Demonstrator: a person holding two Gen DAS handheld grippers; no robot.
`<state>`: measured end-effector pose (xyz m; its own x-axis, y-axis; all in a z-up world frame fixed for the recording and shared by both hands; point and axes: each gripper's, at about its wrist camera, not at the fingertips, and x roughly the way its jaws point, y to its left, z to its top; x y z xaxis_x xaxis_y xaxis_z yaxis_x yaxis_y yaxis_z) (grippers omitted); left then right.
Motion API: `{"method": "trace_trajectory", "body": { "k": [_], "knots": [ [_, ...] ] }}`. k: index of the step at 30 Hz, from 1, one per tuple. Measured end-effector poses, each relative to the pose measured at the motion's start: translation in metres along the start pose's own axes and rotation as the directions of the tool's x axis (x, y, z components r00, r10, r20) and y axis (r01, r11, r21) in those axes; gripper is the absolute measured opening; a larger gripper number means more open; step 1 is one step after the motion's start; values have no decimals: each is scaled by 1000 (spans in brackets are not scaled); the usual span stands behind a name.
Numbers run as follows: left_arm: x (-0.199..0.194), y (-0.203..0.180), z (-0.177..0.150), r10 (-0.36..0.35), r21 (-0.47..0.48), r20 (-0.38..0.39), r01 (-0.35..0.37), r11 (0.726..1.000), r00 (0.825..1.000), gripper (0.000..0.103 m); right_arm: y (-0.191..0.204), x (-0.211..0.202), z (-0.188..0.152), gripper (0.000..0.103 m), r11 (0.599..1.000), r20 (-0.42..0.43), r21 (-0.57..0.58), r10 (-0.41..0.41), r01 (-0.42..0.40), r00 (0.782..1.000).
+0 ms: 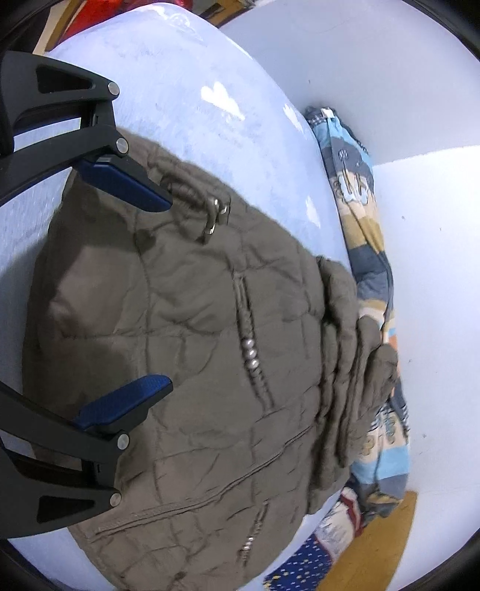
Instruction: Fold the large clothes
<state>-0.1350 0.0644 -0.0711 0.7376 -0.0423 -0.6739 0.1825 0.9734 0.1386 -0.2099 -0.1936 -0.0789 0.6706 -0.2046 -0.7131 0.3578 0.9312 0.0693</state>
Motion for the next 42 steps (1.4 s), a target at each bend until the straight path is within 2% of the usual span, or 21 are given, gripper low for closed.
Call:
{"method": "trace_trajectory", "body": {
  "k": [4, 8, 12, 21, 34, 38, 42],
  "knots": [
    [17, 6, -5, 2, -24, -85, -4, 1000, 996, 89, -25, 11, -8, 102, 997, -69, 41, -68, 71, 995],
    [19, 1, -8, 17, -1, -84, -17, 1000, 996, 89, -19, 28, -19, 102, 997, -138, -12, -83, 82, 987],
    [16, 3, -9, 8, -6, -77, -8, 1000, 997, 89, -18, 25, -18, 102, 997, -122, -16, -78, 77, 989],
    [7, 6, -3, 4, -23, -35, -5, 1000, 999, 89, -23, -1, -10, 102, 997, -5, 25, -68, 68, 998],
    [-2, 15, 1, 21, -33, 6, -21, 999, 1000, 89, -28, -8, -6, 102, 995, 25, 80, -65, 62, 998],
    [-1, 27, -1, 45, -41, 4, -45, 998, 999, 89, -11, -8, 2, 102, 998, 41, 55, -33, 31, 999],
    [6, 39, -6, 38, -46, -35, -39, 998, 999, 89, 10, 0, 6, 102, 1000, 23, 3, -2, 2, 1000]
  ]
}}
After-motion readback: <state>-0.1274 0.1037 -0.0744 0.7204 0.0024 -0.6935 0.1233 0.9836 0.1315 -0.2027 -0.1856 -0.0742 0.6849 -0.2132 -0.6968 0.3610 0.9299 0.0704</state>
